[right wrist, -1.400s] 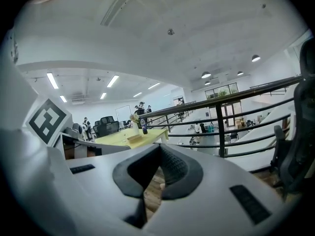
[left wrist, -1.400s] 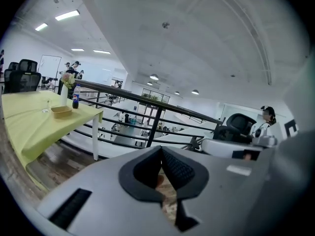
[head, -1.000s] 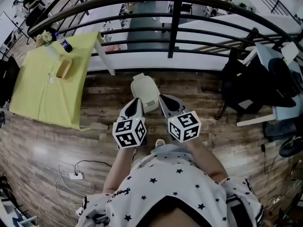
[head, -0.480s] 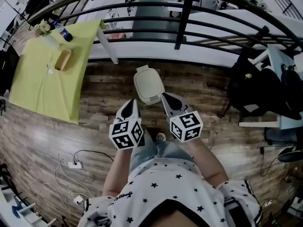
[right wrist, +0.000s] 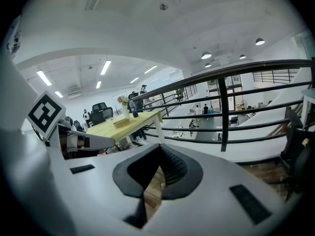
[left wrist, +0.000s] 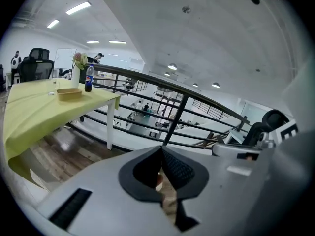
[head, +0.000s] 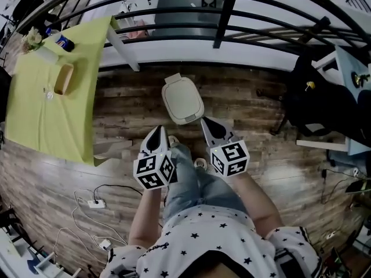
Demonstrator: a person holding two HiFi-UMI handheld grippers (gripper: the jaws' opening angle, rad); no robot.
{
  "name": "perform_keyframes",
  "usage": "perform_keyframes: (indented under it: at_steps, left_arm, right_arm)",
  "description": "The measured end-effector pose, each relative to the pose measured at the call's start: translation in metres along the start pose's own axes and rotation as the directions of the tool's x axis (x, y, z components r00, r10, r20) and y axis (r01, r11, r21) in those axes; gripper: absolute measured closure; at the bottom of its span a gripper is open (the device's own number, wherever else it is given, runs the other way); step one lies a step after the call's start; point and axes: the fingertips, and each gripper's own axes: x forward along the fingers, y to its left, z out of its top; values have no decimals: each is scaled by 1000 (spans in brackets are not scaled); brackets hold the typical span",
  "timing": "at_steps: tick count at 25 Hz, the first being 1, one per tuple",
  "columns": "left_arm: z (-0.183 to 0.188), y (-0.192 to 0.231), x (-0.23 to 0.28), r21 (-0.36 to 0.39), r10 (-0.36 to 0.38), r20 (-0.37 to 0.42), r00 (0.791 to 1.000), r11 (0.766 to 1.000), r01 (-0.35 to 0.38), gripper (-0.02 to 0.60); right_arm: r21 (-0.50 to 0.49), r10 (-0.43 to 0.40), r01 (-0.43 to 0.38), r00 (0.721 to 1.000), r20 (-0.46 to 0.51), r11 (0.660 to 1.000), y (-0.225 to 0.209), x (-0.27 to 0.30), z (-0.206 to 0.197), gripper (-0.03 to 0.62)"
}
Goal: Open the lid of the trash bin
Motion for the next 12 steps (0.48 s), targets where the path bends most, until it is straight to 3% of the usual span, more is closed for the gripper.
perform_keyframes:
  at_steps: [12]
  left_arm:
    - [-46,53,86,1,11,-93,996,1000,-11,569]
  right_arm:
    - [10,-66,68,991,-113,998,-35,88,-82,600]
